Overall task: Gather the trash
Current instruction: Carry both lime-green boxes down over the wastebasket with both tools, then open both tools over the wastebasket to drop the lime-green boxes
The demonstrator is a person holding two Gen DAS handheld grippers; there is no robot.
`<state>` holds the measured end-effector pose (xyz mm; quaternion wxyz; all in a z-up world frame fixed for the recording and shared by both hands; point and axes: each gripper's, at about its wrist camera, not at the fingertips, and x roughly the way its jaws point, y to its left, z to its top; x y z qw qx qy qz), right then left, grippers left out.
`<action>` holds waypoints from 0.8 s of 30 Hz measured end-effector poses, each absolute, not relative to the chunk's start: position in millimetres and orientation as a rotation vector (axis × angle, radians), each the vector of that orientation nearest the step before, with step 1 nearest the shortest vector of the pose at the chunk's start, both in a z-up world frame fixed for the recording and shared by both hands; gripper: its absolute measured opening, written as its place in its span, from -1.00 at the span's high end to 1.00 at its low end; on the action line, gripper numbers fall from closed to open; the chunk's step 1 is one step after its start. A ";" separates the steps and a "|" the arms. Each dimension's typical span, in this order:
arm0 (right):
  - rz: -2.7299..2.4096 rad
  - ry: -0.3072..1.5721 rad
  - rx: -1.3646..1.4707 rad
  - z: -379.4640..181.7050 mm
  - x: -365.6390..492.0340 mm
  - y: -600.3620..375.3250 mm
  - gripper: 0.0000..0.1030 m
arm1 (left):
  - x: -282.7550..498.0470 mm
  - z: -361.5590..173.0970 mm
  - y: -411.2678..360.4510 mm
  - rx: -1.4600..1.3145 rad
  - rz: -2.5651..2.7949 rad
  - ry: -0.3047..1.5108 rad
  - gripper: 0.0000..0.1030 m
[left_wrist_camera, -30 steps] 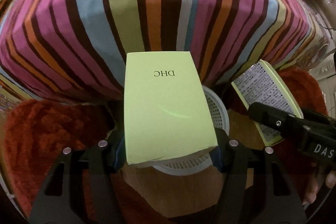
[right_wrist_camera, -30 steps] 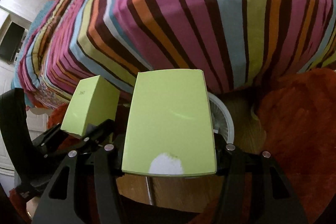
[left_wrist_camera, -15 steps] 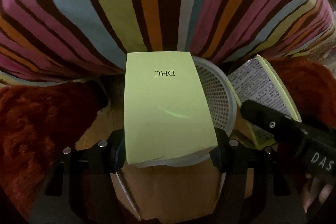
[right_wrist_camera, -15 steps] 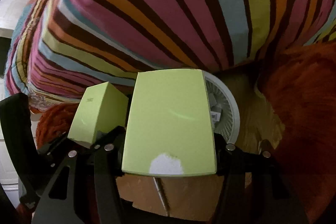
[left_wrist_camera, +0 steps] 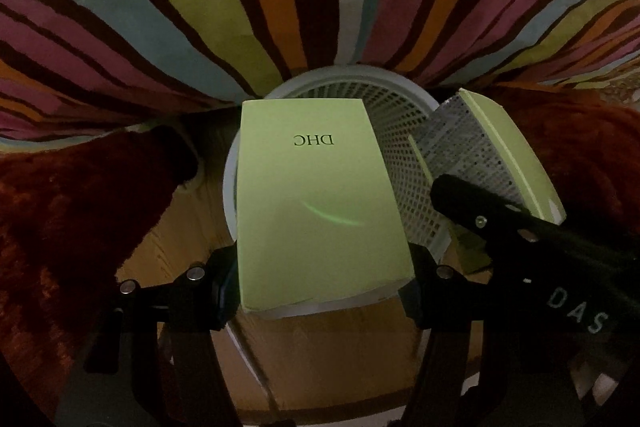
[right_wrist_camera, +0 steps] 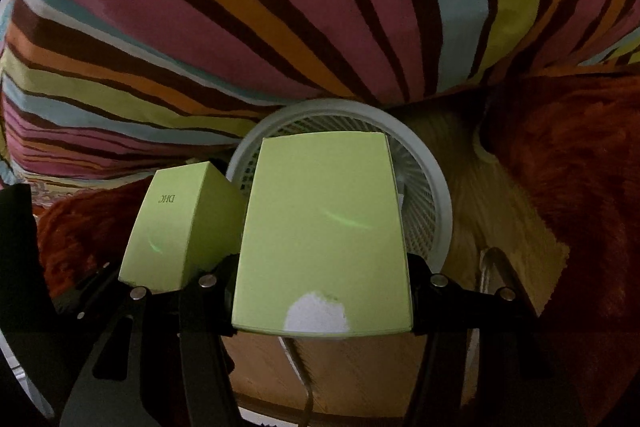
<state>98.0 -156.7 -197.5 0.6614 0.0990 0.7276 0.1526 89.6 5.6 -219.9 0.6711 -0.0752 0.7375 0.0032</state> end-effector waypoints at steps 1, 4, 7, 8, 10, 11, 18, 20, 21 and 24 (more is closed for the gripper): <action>0.343 1.649 0.224 -198.1 98.9 -155.8 -0.05 | 90.0 -221.7 4.7 -0.169 0.007 1.668 -0.21; 0.328 1.672 0.224 -204.2 100.4 -153.9 -0.05 | 91.8 -230.0 3.1 -0.168 0.007 1.689 -0.21; 0.313 1.696 0.214 -210.7 101.7 -153.6 -0.05 | 93.5 -239.3 2.3 -0.178 0.012 1.713 -0.21; 0.306 1.708 0.208 -214.3 102.3 -153.0 -0.05 | 94.2 -243.4 2.5 -0.183 0.017 1.724 -0.21; 0.297 1.726 0.203 -219.6 103.2 -151.4 -0.05 | 94.4 -250.3 2.9 -0.189 0.022 1.740 -0.21; 0.291 1.738 0.204 -222.8 103.8 -149.9 -0.05 | 94.8 -254.6 2.8 -0.191 0.025 1.752 -0.21; 0.272 1.784 0.201 -237.4 105.0 -148.9 -0.05 | 93.5 -272.3 4.5 -0.201 0.026 1.803 -0.23; 0.270 1.786 0.191 -238.6 104.9 -147.0 -0.06 | 92.7 -275.1 6.0 -0.210 0.032 1.817 -0.29; 0.268 1.787 0.186 -238.9 105.1 -146.4 -0.06 | 91.8 -274.7 4.1 -0.207 0.040 1.829 -0.33; 0.238 1.793 0.155 -241.6 102.5 -144.5 -0.32 | 89.1 -279.6 4.6 -0.189 0.062 1.854 -0.57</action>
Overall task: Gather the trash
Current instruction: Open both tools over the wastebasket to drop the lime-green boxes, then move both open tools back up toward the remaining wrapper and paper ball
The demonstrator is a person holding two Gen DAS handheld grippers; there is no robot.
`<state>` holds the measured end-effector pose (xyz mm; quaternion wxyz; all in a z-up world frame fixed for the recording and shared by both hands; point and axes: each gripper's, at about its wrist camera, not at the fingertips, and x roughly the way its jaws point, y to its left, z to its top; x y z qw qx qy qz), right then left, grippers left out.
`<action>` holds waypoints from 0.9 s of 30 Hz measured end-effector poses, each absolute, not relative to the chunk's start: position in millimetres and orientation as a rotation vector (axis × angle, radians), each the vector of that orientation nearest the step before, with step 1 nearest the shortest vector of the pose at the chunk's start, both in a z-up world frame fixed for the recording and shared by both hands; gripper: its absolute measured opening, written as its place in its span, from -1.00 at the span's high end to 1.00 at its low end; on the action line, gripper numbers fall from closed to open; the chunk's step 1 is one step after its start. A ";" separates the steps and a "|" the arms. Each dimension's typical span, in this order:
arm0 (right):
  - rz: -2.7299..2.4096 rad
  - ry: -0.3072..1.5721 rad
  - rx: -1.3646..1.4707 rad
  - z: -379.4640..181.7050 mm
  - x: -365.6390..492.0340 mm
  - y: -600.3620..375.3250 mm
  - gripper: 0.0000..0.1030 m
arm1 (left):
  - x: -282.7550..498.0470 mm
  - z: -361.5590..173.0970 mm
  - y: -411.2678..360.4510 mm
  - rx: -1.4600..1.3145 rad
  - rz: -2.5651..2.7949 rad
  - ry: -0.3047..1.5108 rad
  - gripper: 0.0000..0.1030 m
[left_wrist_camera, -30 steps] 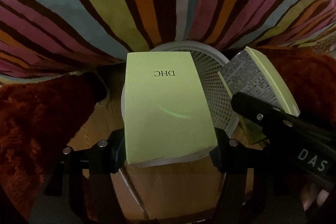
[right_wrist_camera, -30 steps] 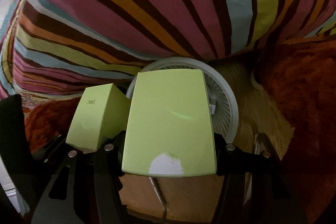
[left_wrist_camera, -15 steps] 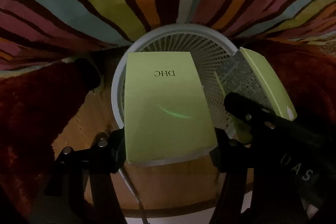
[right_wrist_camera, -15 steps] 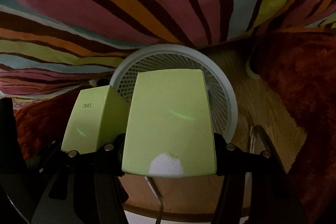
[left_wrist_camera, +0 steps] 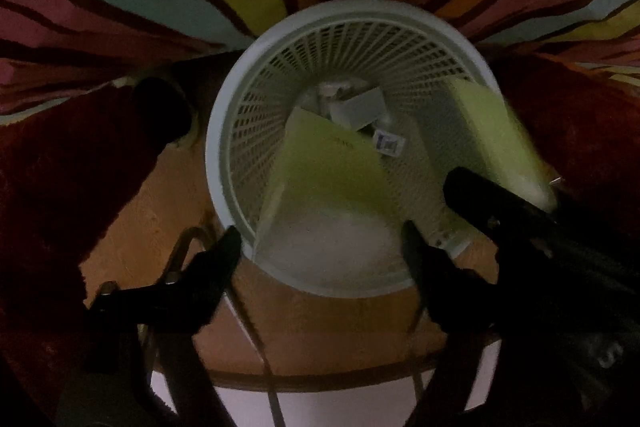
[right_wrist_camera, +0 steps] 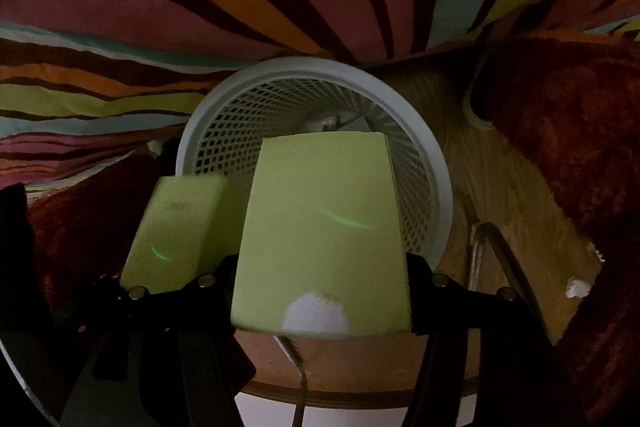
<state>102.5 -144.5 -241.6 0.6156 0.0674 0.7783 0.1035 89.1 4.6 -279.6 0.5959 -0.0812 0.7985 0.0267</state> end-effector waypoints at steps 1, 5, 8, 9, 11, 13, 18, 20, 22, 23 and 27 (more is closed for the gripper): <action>0.222 1.788 0.156 -241.9 102.6 -146.1 -0.56 | 89.0 -279.5 4.9 -0.193 0.062 1.853 -0.57; 0.201 1.784 0.186 -241.5 102.5 -150.3 -0.65 | 88.6 -278.5 8.4 -0.199 0.070 1.844 -0.71; 0.193 1.789 0.198 -243.9 102.1 -151.5 -0.65 | 88.0 -276.6 6.5 -0.209 0.070 1.843 -0.71; 0.193 1.789 0.198 -244.0 102.5 -151.1 -0.65 | 88.0 -276.8 6.7 -0.211 0.068 1.842 -0.71; 0.193 1.789 0.194 -245.8 101.7 -150.3 -0.65 | 89.4 -278.3 7.8 -0.211 0.064 1.839 -0.71; 0.196 1.791 0.194 -243.8 104.5 -156.2 -0.65 | 89.2 -276.5 5.6 -0.210 0.062 1.839 -0.71; 0.192 1.785 0.237 -238.9 104.5 -161.1 -0.66 | 87.8 -276.4 8.2 -0.218 0.057 1.832 -0.71; 0.193 1.781 0.259 -236.0 104.7 -166.0 -0.66 | 87.1 -273.5 9.9 -0.228 0.057 1.821 -0.71; 0.194 1.769 0.283 -231.4 105.2 -171.3 -0.66 | 86.0 -270.1 11.0 -0.239 0.057 1.810 -0.71; 0.197 1.752 0.296 -227.3 105.3 -174.0 -0.66 | 85.6 -266.9 12.4 -0.245 0.058 1.797 -0.71; 0.212 1.712 0.312 -216.5 102.8 -175.3 -0.66 | 84.7 -253.9 15.2 -0.268 0.060 1.745 -0.71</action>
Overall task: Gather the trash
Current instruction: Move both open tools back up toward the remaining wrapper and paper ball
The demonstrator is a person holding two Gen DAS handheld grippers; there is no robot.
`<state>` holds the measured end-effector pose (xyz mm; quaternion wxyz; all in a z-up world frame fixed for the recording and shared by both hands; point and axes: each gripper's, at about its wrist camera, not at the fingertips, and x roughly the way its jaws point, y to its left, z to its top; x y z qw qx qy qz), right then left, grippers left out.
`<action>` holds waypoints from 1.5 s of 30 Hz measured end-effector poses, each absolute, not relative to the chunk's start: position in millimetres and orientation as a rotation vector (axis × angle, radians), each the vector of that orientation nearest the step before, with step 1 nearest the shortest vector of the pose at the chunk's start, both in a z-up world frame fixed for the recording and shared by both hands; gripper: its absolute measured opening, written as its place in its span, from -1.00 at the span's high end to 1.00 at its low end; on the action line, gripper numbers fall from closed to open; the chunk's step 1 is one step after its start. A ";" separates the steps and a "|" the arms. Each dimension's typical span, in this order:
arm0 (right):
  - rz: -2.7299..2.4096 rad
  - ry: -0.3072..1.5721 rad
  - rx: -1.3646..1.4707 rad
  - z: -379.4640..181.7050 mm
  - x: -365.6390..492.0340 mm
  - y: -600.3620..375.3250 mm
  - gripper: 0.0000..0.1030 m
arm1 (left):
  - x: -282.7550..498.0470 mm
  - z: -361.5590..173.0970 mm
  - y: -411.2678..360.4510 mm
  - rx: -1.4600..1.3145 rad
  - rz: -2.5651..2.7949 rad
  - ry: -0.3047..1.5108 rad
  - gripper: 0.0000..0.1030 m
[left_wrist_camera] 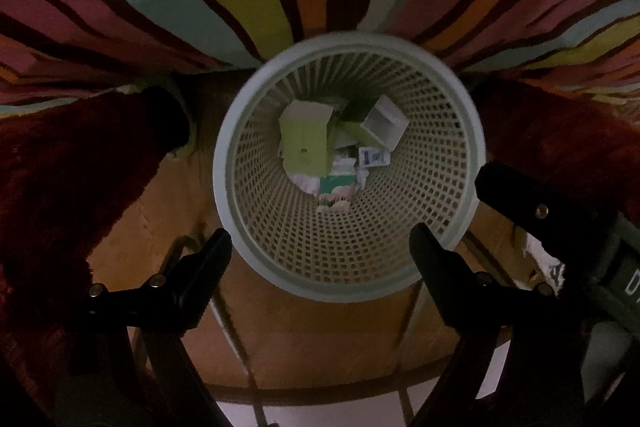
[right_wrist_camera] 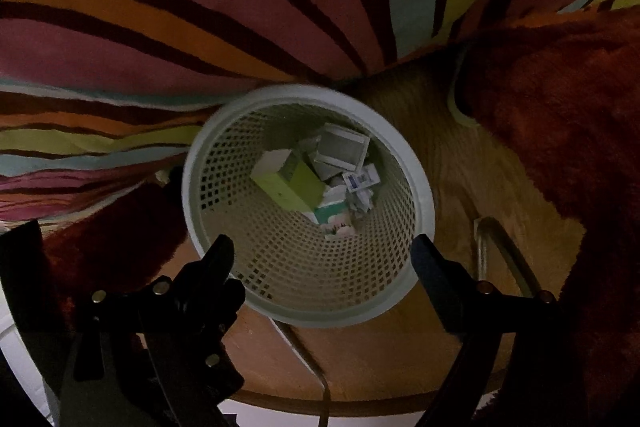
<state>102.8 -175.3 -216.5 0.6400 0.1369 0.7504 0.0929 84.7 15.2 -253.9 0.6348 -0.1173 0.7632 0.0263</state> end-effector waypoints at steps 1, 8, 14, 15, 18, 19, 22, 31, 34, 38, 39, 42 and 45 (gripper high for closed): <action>0.217 1.698 0.318 -212.7 101.6 -175.8 -0.66 | 84.6 -250.7 16.7 -0.274 0.059 1.731 -0.71; 0.252 1.619 0.352 -190.4 99.4 -181.2 -0.66 | 81.3 -218.9 25.9 -0.340 0.062 1.590 -0.71; 0.294 1.502 0.357 -165.0 94.7 -184.5 -0.66 | 78.8 -188.5 38.0 -0.430 0.064 1.440 -0.71; 0.306 1.464 0.364 -157.2 93.8 -185.8 -0.66 | 77.8 -183.3 39.9 -0.439 0.059 1.418 -0.71; 0.321 1.423 0.374 -147.9 92.3 -188.1 -0.66 | 75.4 -169.9 40.9 -0.450 0.048 1.363 -0.76; 0.329 1.397 0.374 -141.6 91.6 -189.2 -0.66 | 75.3 -166.0 40.4 -0.452 0.042 1.346 -0.76; 0.351 1.319 0.359 -124.2 89.5 -189.3 -0.66 | 75.2 -152.2 36.9 -0.441 0.013 1.287 -0.76; 0.347 1.043 0.264 -70.6 79.0 -185.4 -0.66 | 77.6 -116.9 29.1 -0.390 -0.034 1.152 -0.76; 0.333 0.937 0.214 -51.5 75.5 -183.5 -0.66 | 78.1 -97.8 29.1 -0.352 -0.032 1.087 -0.76; 0.302 0.795 0.176 -24.4 74.6 -184.4 -0.66 | 80.5 -69.2 34.2 -0.297 -0.009 0.998 -0.76; 0.298 0.781 0.172 -23.8 74.7 -184.9 -0.66 | 81.8 -61.3 35.8 -0.278 0.002 0.970 -0.76; 0.278 0.683 0.139 -4.9 78.2 -185.4 -0.66 | 89.9 -37.3 42.4 -0.249 0.031 0.901 -0.76; 0.280 0.610 0.134 10.0 87.7 -189.1 -0.66 | 103.7 -13.9 50.2 -0.242 0.043 0.837 -0.76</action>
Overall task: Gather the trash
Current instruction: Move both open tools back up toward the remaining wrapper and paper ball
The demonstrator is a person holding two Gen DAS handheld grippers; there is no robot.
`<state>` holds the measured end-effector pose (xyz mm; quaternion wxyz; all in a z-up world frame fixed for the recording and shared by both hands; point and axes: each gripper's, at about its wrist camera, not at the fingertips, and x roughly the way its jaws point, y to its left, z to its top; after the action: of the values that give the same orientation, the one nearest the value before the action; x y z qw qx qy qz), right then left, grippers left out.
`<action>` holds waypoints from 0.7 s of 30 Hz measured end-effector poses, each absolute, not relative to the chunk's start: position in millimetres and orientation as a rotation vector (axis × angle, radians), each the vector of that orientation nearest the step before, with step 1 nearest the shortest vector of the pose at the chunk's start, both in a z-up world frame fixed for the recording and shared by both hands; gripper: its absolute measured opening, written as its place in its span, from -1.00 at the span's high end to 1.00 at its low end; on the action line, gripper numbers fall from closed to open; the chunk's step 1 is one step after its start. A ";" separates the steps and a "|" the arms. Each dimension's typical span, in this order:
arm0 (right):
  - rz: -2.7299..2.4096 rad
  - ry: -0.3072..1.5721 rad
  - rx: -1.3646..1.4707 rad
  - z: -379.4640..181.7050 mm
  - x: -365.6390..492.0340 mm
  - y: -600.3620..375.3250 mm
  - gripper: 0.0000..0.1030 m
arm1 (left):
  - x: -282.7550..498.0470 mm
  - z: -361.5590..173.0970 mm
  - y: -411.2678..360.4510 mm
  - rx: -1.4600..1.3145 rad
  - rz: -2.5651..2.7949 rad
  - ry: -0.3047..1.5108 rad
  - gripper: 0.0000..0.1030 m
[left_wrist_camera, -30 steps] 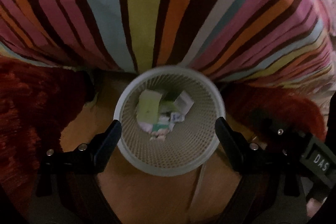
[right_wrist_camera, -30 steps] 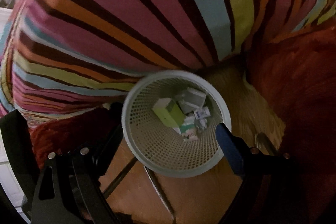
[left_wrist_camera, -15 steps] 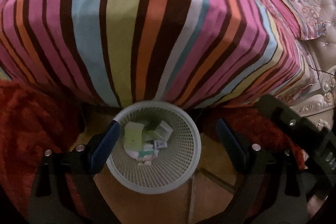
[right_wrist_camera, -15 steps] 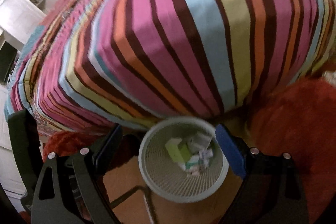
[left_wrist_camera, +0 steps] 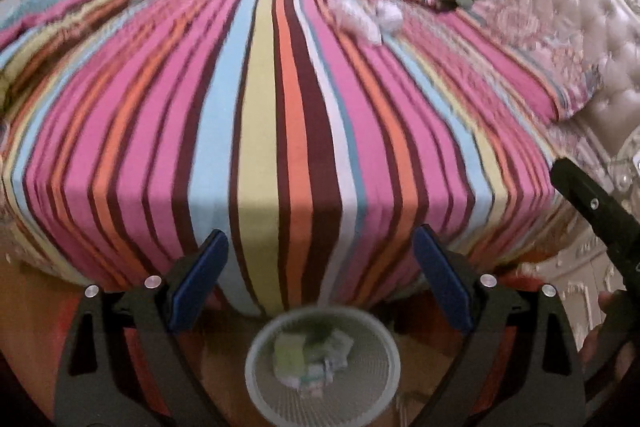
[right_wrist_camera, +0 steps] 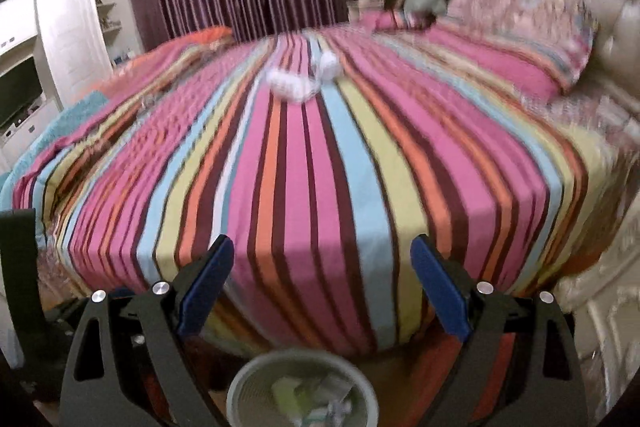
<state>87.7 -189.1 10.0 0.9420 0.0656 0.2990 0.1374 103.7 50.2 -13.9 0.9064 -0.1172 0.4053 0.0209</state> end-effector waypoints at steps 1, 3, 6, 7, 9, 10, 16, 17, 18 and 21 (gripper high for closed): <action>0.276 0.593 0.145 14.6 94.2 -191.7 -0.66 | 108.9 -8.4 51.2 -0.235 0.049 0.823 -0.76; 0.264 0.559 0.185 24.3 108.0 -199.9 -0.66 | 120.3 4.6 53.6 -0.219 0.045 0.788 -0.76; 0.256 0.544 0.211 32.8 121.2 -204.3 -0.67 | 140.6 19.2 56.7 -0.212 0.046 0.755 -0.76; 0.251 0.538 0.217 37.1 126.0 -208.0 -0.66 | 149.6 23.3 59.0 -0.220 0.048 0.749 -0.76; 0.247 0.527 0.219 45.1 136.3 -212.8 -0.67 | 164.0 28.1 60.9 -0.240 0.046 0.743 -0.76; 0.243 0.523 0.221 48.3 143.2 -214.9 -0.66 | 170.3 30.4 60.4 -0.243 0.040 0.741 -0.76; 0.235 0.517 0.243 62.7 180.7 -228.8 -0.67 | 215.0 42.0 49.7 -0.217 -0.001 0.733 -0.76; 0.234 0.522 0.238 63.4 189.4 -229.5 -0.67 | 223.1 43.0 47.4 -0.215 -0.011 0.738 -0.76; 0.234 0.523 0.234 63.9 193.6 -230.0 -0.67 | 229.4 43.1 44.9 -0.211 -0.022 0.741 -0.76; 0.240 0.526 0.211 64.3 211.2 -227.7 -0.67 | 248.6 44.6 38.8 -0.194 -0.044 0.739 -0.76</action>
<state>211.2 -227.7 64.3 0.9530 0.1037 0.2591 0.1183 248.6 38.8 44.6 0.9277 -0.0946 0.3604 -0.0214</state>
